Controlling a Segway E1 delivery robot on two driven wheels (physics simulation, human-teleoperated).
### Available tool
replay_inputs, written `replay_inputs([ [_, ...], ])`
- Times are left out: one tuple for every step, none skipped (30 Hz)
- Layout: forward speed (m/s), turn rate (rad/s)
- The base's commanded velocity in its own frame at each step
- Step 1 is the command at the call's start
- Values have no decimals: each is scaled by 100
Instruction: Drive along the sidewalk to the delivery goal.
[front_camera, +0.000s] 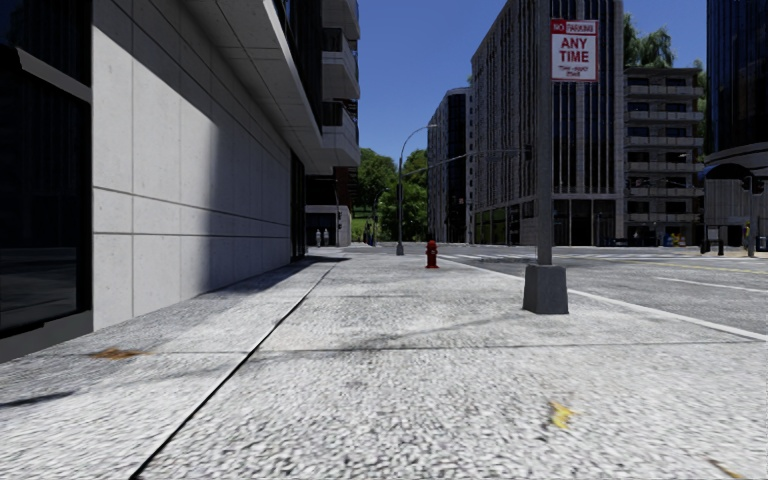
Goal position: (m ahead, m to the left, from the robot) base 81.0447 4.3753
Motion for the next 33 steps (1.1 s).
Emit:
replay_inputs([
  [200, 0],
  [200, 0],
  [200, 0],
  [200, 0],
  [200, 0],
  [200, 0],
  [200, 0],
  [200, 0],
  [200, 0],
  [200, 0],
  [200, 0],
  [200, 0],
  [200, 0],
  [200, 0],
  [200, 0],
  [200, 0],
  [200, 0],
  [200, 0],
  [200, 0],
  [200, 0],
  [200, 0],
  [200, 0],
  [200, 0],
  [200, 0],
  [200, 0],
  [200, 0],
  [200, 0],
  [200, 0],
  [200, 0],
  [200, 0],
  [200, 0],
  [200, 0],
  [200, 0],
])
